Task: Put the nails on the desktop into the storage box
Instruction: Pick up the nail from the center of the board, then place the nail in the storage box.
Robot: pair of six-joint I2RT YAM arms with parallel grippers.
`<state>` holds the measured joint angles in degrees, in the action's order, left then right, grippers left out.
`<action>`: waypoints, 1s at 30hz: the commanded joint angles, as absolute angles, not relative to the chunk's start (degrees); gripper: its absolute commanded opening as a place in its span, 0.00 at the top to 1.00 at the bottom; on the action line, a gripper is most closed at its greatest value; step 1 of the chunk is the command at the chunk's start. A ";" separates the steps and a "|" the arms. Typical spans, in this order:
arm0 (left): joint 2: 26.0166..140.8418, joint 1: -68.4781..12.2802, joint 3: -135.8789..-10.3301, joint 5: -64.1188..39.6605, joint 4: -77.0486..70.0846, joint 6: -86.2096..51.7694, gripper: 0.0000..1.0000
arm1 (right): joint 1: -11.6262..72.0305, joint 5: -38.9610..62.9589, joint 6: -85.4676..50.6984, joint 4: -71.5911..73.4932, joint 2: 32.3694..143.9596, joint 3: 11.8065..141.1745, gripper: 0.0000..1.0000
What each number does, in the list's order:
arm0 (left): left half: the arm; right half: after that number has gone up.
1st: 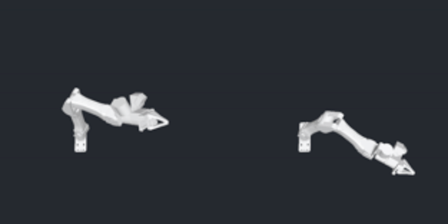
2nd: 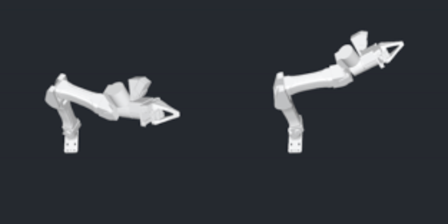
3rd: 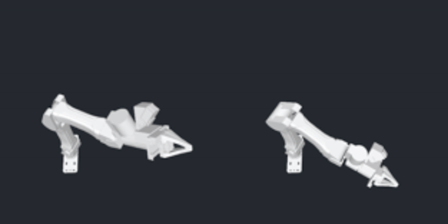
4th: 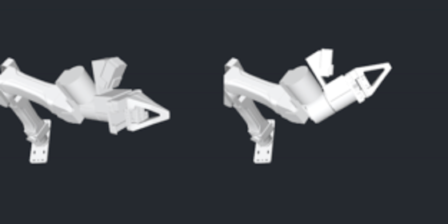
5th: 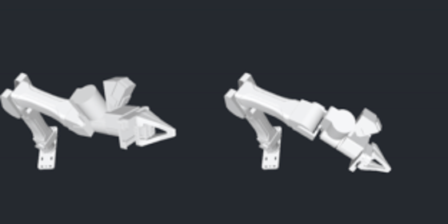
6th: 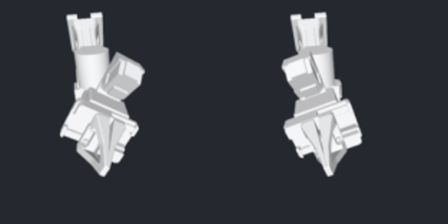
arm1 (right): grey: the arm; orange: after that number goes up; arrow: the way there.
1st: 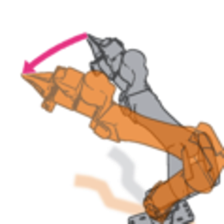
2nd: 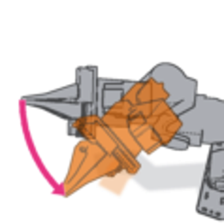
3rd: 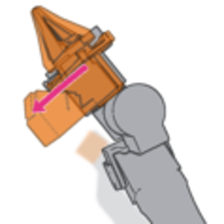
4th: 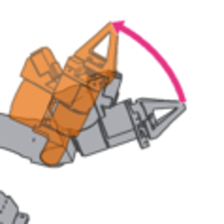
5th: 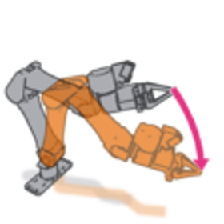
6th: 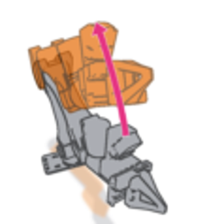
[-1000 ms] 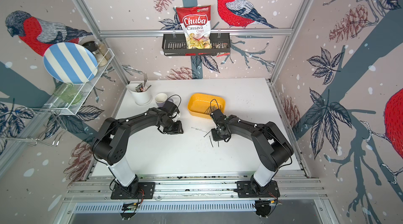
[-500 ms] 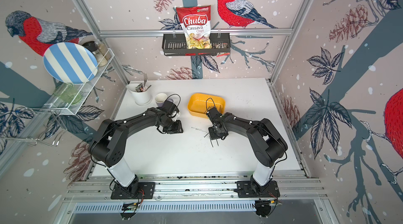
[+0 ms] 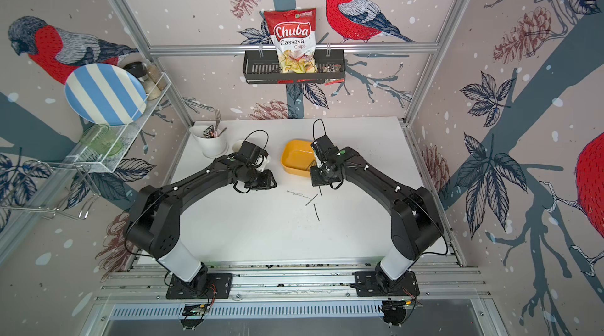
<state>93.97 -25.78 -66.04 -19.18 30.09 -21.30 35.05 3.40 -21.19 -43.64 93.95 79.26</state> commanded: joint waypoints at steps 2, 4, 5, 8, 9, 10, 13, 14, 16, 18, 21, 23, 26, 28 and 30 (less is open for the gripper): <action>90.44 -25.75 -66.54 -19.94 25.71 -22.49 0.58 | 31.60 4.10 -25.04 -43.91 95.25 85.94 1.00; 88.72 -25.75 -66.22 -20.28 23.91 -22.60 0.57 | 29.19 4.73 -26.56 -42.81 97.24 87.98 1.00; 87.90 -25.75 -66.01 -20.34 23.14 -22.84 0.56 | 28.14 5.29 -27.30 -42.19 98.59 89.19 1.00; 85.91 -25.73 -65.18 -20.74 21.13 -23.41 0.47 | 26.18 3.98 -28.17 -41.12 102.71 92.63 1.00; 85.55 -25.71 -64.95 -20.87 20.81 -23.58 0.48 | 25.62 3.71 -28.04 -40.89 103.97 93.67 1.00; 85.33 -25.66 -64.79 -20.86 20.81 -23.78 0.47 | 25.04 3.65 -28.15 -40.71 105.50 94.73 1.00; 85.61 -25.66 -64.81 -20.90 21.83 -23.89 0.47 | 23.32 4.37 -28.69 -39.59 109.22 96.58 1.00; 85.53 -25.66 -64.56 -20.95 21.88 -23.93 0.47 | 22.90 4.48 -28.97 -39.11 110.19 96.99 1.00; 85.13 -25.69 -64.02 -20.98 21.64 -24.22 0.46 | 22.58 4.49 -29.35 -38.05 111.85 97.41 1.00; 84.90 -25.66 -63.78 -21.00 21.58 -24.38 0.42 | 22.49 4.36 -29.77 -37.50 113.45 97.65 1.00; 85.08 -25.66 -63.88 -21.01 21.79 -24.43 0.35 | 22.82 5.67 -30.82 -35.63 115.21 96.52 1.00; 84.98 -25.61 -63.82 -20.67 21.95 -24.50 0.31 | 23.21 5.59 -31.24 -34.47 116.01 95.74 1.00; 84.99 -25.66 -63.99 -20.65 22.11 -24.35 0.26 | 23.51 5.19 -31.39 -33.64 117.61 95.55 1.00; 85.08 -25.66 -64.21 -20.80 22.26 -24.09 0.22 | 23.48 5.19 -31.38 -33.36 118.66 95.69 1.00; 85.01 -25.66 -64.16 -20.66 22.41 -23.78 0.15 | 23.63 5.27 -31.44 -33.24 119.59 95.57 1.00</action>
